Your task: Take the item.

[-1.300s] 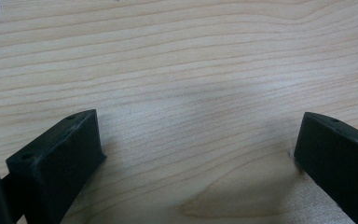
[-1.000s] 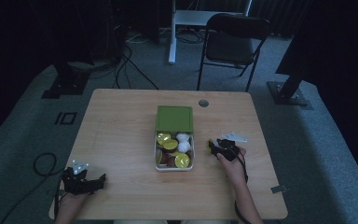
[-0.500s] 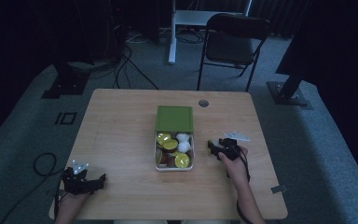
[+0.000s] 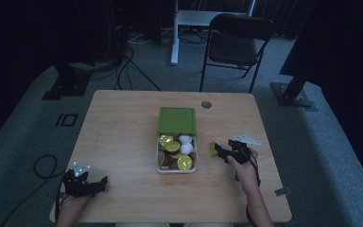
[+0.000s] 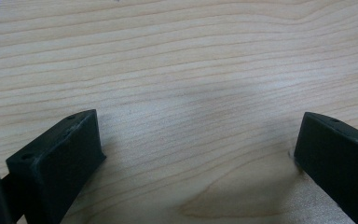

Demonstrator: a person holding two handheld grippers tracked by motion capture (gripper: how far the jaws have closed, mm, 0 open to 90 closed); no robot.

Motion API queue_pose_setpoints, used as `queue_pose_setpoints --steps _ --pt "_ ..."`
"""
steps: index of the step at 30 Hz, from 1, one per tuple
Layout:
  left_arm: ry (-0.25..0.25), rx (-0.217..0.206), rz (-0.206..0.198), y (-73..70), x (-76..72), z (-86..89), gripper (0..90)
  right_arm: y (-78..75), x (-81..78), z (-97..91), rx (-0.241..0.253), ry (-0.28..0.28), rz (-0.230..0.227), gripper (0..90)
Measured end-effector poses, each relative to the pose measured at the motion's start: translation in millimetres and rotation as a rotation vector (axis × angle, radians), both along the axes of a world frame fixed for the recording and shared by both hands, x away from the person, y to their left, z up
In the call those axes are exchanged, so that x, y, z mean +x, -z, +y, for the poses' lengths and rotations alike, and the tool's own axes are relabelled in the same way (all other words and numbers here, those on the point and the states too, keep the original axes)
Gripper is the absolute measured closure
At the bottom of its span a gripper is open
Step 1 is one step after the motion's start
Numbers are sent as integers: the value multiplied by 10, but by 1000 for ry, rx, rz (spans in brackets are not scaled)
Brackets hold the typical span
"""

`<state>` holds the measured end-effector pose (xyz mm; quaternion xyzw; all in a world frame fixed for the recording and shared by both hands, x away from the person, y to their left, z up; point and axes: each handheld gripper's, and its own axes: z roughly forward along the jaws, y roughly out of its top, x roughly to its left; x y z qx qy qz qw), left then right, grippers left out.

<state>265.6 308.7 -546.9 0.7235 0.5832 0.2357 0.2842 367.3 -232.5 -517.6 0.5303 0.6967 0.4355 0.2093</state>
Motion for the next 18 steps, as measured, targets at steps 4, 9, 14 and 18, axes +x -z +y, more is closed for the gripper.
queue_pose_setpoints --steps 4,9,14,18 --pt "0 0 0 0 0 0 9 -2 -33 -83 7 7 -3 298" --pt "0 0 0 0 0 0 9 19 -89 -192 -4 27 0 281" --pt "0 0 0 0 0 0 9 63 -145 -280 -36 50 4 223" --pt "0 0 0 0 0 0 9 93 -193 -338 -47 61 9 207"
